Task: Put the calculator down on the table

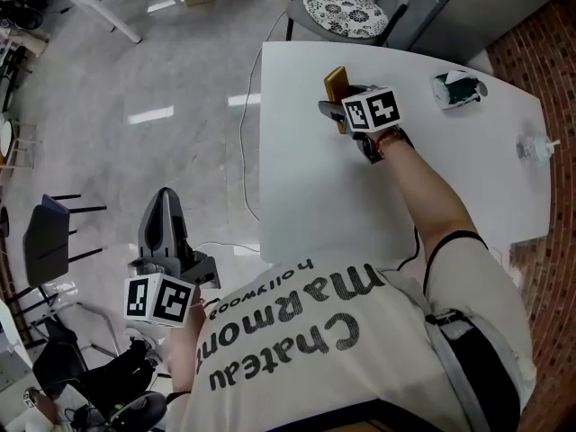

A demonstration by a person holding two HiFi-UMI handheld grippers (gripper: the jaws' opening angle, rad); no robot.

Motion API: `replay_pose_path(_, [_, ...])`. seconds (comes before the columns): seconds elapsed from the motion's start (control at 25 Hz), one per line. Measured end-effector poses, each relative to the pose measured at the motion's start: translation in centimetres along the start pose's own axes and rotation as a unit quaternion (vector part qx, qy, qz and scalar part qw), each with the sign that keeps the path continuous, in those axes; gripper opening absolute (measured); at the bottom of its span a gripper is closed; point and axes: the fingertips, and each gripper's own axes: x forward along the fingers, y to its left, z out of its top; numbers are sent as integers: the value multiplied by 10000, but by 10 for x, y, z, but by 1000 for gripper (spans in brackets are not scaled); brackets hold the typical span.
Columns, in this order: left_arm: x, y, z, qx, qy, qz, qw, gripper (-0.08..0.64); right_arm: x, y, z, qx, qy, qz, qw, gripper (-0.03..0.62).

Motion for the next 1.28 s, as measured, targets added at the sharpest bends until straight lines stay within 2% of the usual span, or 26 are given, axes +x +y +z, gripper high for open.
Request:
replay_pose_path(0.12, [-4, -1, 2, 14, -26, -2, 10000, 2, 5, -2, -4, -116, 142, -194, 9996, 357])
replay_pose_path(0.68, [-17, 8, 4, 29, -60, 170, 9998, 2, 23, -10, -33, -156, 594, -542, 9966, 347])
replay_pose_path(1.28, [-19, 12, 1, -20, -60, 203, 9998, 2, 28, -3, -39, -567, 743, -519, 9943, 365])
